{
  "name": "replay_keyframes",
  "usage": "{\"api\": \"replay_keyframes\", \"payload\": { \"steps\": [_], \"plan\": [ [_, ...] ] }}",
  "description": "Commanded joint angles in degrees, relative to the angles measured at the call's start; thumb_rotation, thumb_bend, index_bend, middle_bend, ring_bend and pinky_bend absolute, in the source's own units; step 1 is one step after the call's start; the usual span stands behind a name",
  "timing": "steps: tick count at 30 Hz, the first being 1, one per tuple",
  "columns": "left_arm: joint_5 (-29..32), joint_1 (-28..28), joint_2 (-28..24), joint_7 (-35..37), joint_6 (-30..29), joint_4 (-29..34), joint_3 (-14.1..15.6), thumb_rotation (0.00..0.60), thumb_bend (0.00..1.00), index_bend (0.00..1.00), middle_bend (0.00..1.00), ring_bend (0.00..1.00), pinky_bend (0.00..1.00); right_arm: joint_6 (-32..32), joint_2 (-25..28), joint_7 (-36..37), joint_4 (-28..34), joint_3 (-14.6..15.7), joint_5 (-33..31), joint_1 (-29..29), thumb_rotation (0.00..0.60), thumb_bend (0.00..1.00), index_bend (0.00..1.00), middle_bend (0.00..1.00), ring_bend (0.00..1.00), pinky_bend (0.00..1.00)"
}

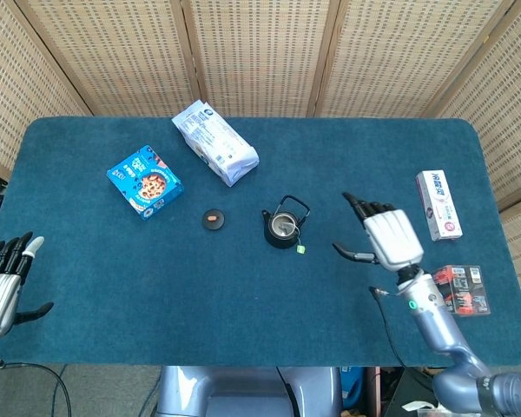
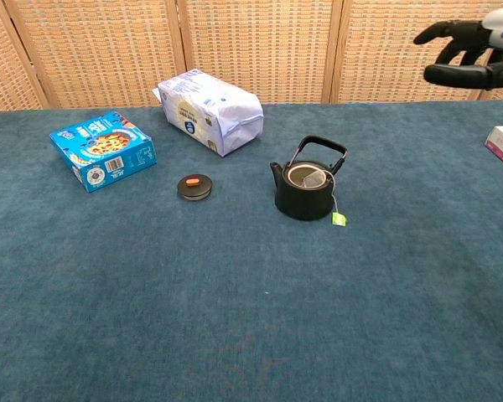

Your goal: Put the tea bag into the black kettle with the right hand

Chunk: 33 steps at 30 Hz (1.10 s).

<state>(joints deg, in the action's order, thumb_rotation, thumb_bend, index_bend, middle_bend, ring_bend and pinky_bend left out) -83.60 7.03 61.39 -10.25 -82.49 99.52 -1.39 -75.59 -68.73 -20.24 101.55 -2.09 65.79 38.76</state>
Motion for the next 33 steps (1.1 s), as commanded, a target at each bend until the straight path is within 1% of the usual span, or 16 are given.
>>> {"api": "replay_keyframes", "payload": {
  "steps": [1,2,4,5,7,12,18,26,33],
  "plan": [
    [-0.2,-0.3,0.5,-0.1,-0.6,-0.2,0.0,0.600,0.07,0.00,0.00,0.00,0.00,-3.8,0.2,1.3,-0.3,0.9,-0.5,-4.6,0.000,0.33,0.01,0.13,0.10,0.22],
    [-0.3,-0.4,0.6,-0.1,-0.8,-0.3,0.0,0.600,0.07,0.00,0.00,0.00,0.00,-4.4,0.1,1.6,-0.4,1.0,-0.1,-5.4,0.000,0.32,0.00,0.08,0.05,0.17],
    [-0.6,-0.6,0.8,0.0,-1.0,-0.3,0.2,0.600,0.07,0.00,0.00,0.00,0.00,-5.6,0.0,1.9,-0.9,1.3,0.8,-7.0,0.000,0.32,0.00,0.02,0.00,0.10],
    [-0.7,-0.7,0.8,0.1,-1.0,-0.2,0.4,0.600,0.07,0.00,0.00,0.00,0.00,-6.5,-0.1,1.8,-1.2,1.5,1.3,-8.1,0.000,0.32,0.00,0.00,0.00,0.08],
    [-0.9,-0.9,0.8,0.1,-1.1,-0.1,0.6,0.600,0.07,0.00,0.00,0.00,0.00,-7.9,-0.3,1.6,-1.8,1.8,2.1,-9.6,0.000,0.32,0.00,0.00,0.00,0.06],
    [-2.4,-1.7,1.1,0.4,-1.7,0.1,1.7,0.600,0.07,0.00,0.00,0.00,0.00,-11.5,-0.8,2.5,-2.8,2.2,4.7,-13.9,0.000,0.31,0.00,0.00,0.00,0.06],
    [-3.9,-2.5,0.9,0.5,-2.3,0.4,2.7,0.600,0.07,0.00,0.00,0.00,0.00,-15.4,-1.7,3.0,-3.3,3.1,9.5,-17.9,0.000,0.31,0.00,0.00,0.00,0.06],
    [-5.0,-3.1,0.6,0.7,-3.5,0.7,2.9,0.600,0.07,0.00,0.00,0.00,0.00,-16.2,-2.0,3.3,-3.7,2.7,11.2,-20.6,0.000,0.29,0.00,0.00,0.00,0.06],
    [-6.2,-3.3,0.7,0.4,-4.7,0.5,2.6,0.600,0.07,0.00,0.00,0.00,0.00,-15.2,-1.6,3.8,-3.7,2.3,12.4,-21.6,0.000,0.27,0.00,0.00,0.00,0.06]
  ]
}}
